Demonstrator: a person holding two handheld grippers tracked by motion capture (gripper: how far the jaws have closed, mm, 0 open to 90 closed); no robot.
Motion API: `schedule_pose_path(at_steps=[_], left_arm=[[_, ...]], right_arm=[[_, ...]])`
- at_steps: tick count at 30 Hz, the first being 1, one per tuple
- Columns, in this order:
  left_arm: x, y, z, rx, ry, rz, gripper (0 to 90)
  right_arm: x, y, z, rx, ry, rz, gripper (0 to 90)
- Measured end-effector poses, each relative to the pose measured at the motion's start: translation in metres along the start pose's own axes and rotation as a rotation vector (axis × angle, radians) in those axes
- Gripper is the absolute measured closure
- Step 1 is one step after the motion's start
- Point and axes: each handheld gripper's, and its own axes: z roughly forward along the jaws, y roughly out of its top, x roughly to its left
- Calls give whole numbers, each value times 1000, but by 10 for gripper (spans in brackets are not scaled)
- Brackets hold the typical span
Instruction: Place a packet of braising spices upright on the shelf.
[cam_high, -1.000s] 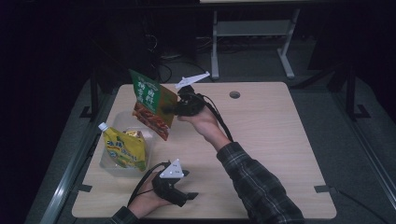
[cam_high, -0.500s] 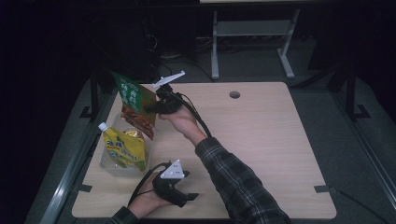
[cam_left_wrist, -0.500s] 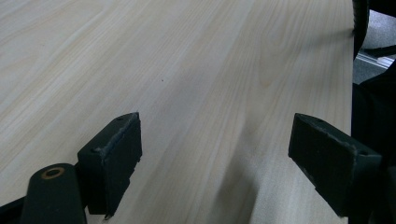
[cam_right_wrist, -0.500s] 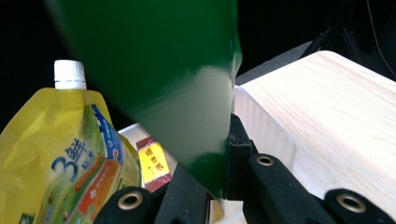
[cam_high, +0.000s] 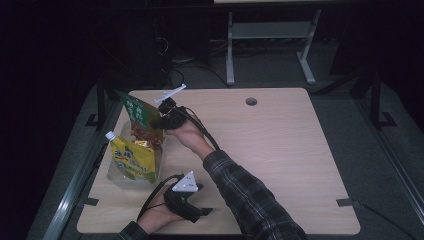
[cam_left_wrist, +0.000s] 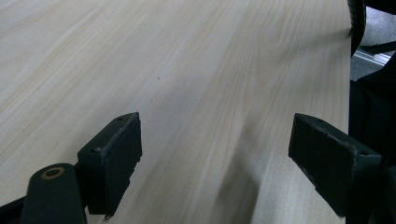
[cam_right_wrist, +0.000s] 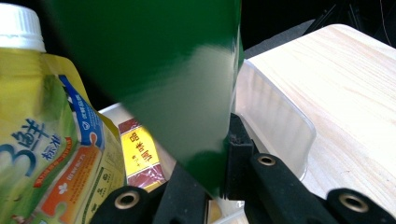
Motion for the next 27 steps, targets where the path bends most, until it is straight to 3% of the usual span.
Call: schedule_pose_path(at_steps=[5, 10, 17, 27], left_arm=[[0, 0, 0, 15, -3, 15, 167], [0, 0, 0, 13, -6, 13, 167], [1, 0, 0, 18, -5, 19, 167], [3, -1, 0, 11, -3, 12, 167]], right_arm=[[5, 0, 3, 5, -12, -29, 797], [5, 3, -7, -27, -12, -30, 615], [4, -6, -37, -66, 8, -39, 495], [-6, -38, -91, -76, -30, -75, 457]])
